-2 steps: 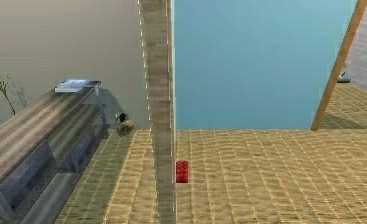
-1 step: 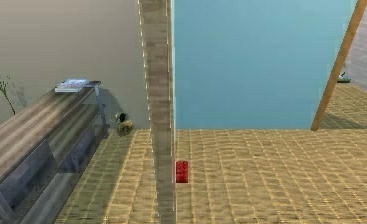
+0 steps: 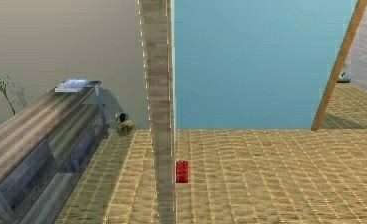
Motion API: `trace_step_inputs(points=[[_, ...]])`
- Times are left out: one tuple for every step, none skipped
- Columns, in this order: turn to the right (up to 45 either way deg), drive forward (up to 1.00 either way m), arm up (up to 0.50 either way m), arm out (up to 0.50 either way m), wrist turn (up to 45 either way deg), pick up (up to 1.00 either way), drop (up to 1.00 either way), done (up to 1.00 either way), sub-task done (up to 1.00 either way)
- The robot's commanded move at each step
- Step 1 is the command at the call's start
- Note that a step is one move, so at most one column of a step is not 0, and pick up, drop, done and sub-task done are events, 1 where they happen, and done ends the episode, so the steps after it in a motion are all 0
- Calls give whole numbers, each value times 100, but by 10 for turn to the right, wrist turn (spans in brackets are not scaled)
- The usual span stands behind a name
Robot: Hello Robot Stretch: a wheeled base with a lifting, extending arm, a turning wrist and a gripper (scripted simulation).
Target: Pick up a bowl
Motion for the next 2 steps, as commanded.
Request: trace_step_inputs(points=[[0,0,0,0,450,0,0,0,0],[0,0,0,0,150,0,0,0,0]])
